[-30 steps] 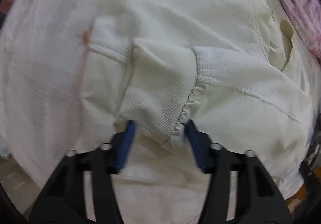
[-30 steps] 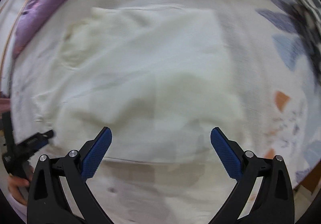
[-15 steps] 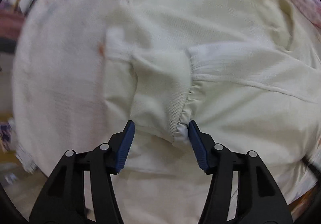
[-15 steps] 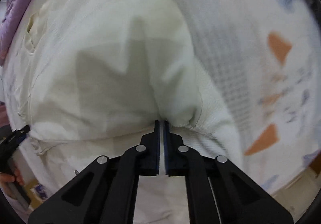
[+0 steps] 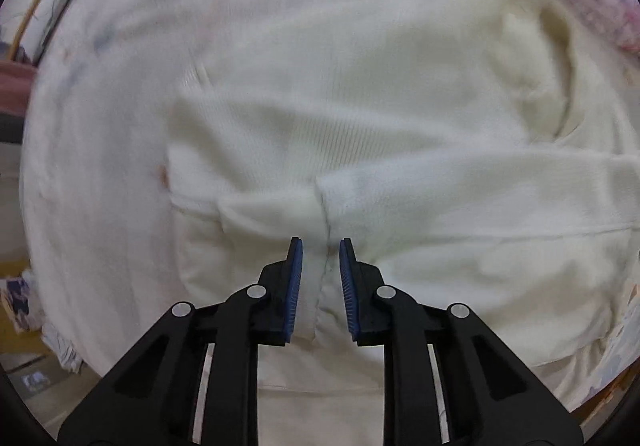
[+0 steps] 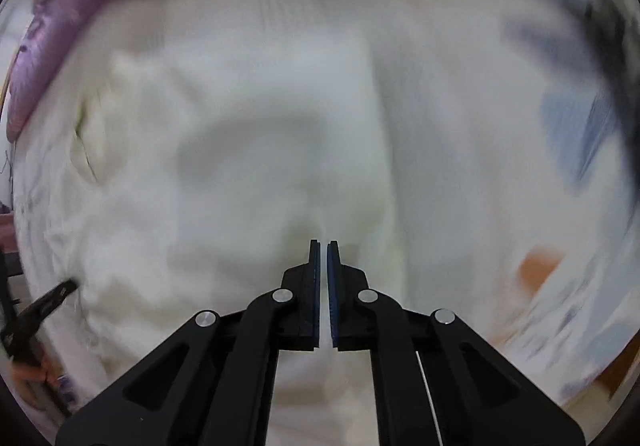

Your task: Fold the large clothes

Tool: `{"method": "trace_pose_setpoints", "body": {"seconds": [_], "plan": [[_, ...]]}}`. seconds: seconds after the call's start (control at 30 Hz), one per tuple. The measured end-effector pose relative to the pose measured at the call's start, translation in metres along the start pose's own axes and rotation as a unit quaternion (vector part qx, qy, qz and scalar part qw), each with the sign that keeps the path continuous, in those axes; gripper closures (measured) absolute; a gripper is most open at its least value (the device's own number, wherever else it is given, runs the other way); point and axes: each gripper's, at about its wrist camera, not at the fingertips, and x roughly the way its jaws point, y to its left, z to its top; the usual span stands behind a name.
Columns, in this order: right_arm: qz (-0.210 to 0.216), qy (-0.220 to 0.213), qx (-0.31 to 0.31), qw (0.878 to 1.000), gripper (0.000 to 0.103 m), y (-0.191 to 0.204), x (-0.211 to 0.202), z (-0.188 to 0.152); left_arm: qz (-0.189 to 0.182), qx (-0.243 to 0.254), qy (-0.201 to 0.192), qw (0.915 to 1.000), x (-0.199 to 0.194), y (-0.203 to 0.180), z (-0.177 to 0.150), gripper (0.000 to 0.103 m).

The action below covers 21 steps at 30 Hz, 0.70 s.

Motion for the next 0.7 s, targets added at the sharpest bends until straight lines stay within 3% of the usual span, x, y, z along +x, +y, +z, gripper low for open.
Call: {"method": "trace_pose_setpoints", "body": {"seconds": [0.1,0.17,0.27,0.33,0.4,0.5,0.6,0.67,0.7], "plan": [[-0.011,0.055,0.007,0.998,0.103,-0.007,0.070,0.042,-0.017,0.004,0.042,0.9990,0.041,-0.007,0.017,0.084],[-0.015,0.074,0.022,0.997,0.103,-0.010,0.065,0.057,-0.005,0.000,0.054,0.9985,0.046,-0.011,0.027,0.083],[-0.034,0.006,-0.038,0.999,0.100,0.010,0.035,0.080,-0.010,0.000,0.022,0.9997,0.020,-0.014,0.035,0.083],[-0.027,0.054,-0.008,0.998,0.100,0.002,0.065,0.092,-0.018,0.000,0.032,0.9993,0.032,-0.015,0.039,0.083],[-0.013,0.059,0.014,0.998,0.101,-0.004,0.066,0.095,-0.022,-0.010,0.042,0.9988,0.053,-0.016,0.046,0.084],[-0.013,0.077,-0.006,0.997,0.098,-0.002,0.034,0.085,-0.006,-0.007,0.047,0.9989,0.033,-0.019,0.043,0.084],[-0.030,0.100,-0.043,0.994,0.098,-0.007,0.011,0.024,-0.002,-0.004,0.028,0.9996,0.006,-0.014,0.022,0.084],[-0.032,0.145,-0.042,0.988,0.099,-0.016,0.030,-0.013,-0.021,-0.016,0.051,0.9983,0.016,-0.009,0.005,0.084],[-0.024,0.147,-0.030,0.988,0.102,-0.030,0.052,-0.035,-0.031,-0.025,0.076,0.9963,0.040,-0.006,-0.006,0.085]]}}
